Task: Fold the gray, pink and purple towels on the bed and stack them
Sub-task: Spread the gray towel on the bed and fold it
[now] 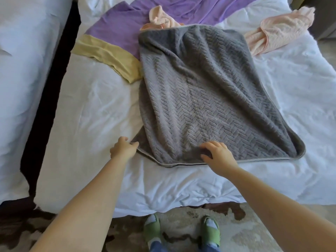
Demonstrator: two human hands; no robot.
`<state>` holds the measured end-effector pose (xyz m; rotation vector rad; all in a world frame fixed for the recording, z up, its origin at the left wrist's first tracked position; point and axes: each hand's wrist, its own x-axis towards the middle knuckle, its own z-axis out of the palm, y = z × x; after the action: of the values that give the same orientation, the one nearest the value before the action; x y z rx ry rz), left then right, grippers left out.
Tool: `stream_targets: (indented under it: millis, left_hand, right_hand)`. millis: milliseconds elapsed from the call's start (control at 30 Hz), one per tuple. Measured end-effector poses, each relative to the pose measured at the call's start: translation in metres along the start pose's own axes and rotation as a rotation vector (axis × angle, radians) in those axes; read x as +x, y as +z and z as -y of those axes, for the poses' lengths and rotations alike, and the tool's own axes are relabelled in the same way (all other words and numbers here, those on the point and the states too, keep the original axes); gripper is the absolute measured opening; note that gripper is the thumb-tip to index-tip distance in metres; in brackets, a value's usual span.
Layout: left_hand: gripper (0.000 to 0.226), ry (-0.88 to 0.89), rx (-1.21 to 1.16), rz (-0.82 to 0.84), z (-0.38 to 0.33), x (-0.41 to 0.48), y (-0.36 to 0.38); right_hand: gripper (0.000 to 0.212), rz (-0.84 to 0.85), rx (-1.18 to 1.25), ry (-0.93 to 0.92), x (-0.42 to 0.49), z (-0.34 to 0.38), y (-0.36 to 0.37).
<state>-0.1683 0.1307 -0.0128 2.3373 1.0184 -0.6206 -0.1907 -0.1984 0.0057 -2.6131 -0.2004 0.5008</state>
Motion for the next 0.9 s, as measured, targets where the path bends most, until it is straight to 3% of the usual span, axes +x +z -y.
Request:
stream_targets:
  millis: [133,233,367,500,733,900]
  left_hand:
    - [0.018,0.227,-0.066,0.022,0.007,0.013,0.002]
    - [0.011,0.314,-0.220,-0.104,0.028,0.009,-0.027]
    - [0.015,0.189,-0.448,-0.070,0.100,0.001,-0.055]
    - [0.027,0.037,-0.388,0.059,0.145,-0.010,-0.033]
    - [0.025,0.357,-0.191,-0.139,0.129,-0.016,-0.033]
    - [0.041,0.440,-0.022,-0.043,0.131,-0.023,-0.029]
  right_hand:
    - [0.046,0.097,-0.106,0.064,0.003,0.024,0.028]
    - [0.050,0.191,-0.179,0.170,0.004,0.038,0.044]
    - [0.055,0.267,-0.214,0.176,-0.001,0.052,0.059]
    - [0.057,0.258,-0.311,0.176,-0.006,0.062,0.075]
    - [0.053,0.097,-0.222,0.227,-0.004,0.067,0.073]
    - [0.046,-0.097,-0.178,0.215,-0.012,0.074,0.072]
